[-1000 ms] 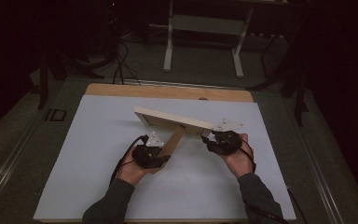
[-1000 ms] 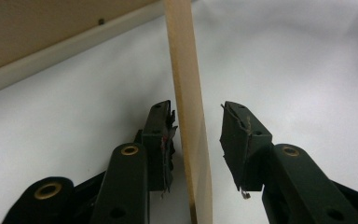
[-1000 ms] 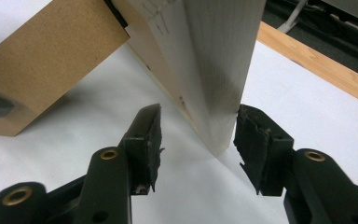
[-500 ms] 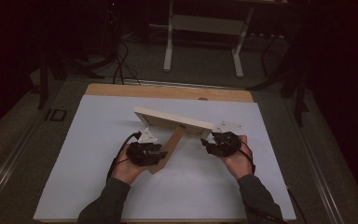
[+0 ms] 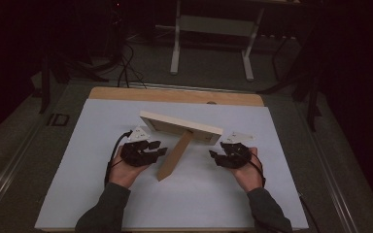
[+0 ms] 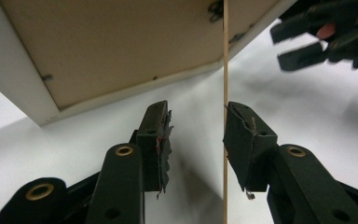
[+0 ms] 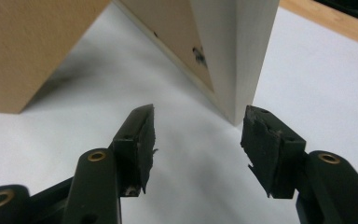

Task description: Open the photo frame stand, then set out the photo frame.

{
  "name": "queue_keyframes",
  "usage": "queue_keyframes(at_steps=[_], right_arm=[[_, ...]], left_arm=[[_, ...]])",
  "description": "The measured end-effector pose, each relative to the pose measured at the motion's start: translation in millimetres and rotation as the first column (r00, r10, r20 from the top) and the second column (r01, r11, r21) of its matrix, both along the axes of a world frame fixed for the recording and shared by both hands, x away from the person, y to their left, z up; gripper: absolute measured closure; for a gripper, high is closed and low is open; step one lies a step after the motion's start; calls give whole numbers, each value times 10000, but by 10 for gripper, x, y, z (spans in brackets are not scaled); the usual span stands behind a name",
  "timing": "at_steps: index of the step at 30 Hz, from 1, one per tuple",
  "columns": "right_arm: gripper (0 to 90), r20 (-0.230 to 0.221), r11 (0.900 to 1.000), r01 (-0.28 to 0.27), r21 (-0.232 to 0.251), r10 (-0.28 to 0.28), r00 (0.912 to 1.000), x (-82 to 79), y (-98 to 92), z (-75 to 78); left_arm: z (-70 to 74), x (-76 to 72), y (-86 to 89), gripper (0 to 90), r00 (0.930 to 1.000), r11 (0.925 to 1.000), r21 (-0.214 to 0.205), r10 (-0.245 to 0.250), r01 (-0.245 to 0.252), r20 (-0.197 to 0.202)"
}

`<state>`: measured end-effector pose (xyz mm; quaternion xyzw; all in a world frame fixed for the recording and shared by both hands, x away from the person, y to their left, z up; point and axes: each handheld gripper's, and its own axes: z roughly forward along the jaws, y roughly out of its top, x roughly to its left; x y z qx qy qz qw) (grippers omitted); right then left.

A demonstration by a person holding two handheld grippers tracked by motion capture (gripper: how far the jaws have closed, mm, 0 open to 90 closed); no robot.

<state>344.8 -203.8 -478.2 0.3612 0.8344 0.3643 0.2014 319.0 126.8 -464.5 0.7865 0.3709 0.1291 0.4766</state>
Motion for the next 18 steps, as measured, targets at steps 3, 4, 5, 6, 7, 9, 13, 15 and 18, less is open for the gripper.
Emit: queue_keyframes(at_steps=[3,4,5,6,7,9,13,15,18], right_arm=[[424,-12,9999,17,-154,-17,10000,-18,-22,-51],[423,-28,9999,58,-152,-59,10000,-21,-34,-68],[419,-46,9999,101,-139,-101,9999,-24,-47,-81],[416,-64,9998,152,-125,-153,9999,-26,-62,-91],[415,-72,9998,187,-107,-188,9998,-27,-76,-98],[415,-165,9996,268,106,-266,9995,-25,-109,-104],[417,-295,9978,542,373,-531,9982,-19,-174,-98],[417,-318,9970,593,497,-577,9978,-18,-201,-95],[429,-337,9968,611,506,-594,9977,-15,-225,-95]], left_arm=[[30,-1,37,607,10000,10000,-70,46,-45,81],[38,2,49,607,9999,9999,-95,56,-55,88],[45,6,59,607,9999,9999,-81,92,-91,114],[51,8,67,607,9998,9999,-83,126,-125,123],[57,11,75,607,9998,9999,-91,143,-142,130],[70,17,91,607,9997,9998,-80,202,-201,159],[94,37,116,607,9993,9994,-118,339,-337,163],[103,50,126,607,9991,9991,-144,404,-402,130],[116,72,138,608,9988,9986,-188,489,-488,18]])
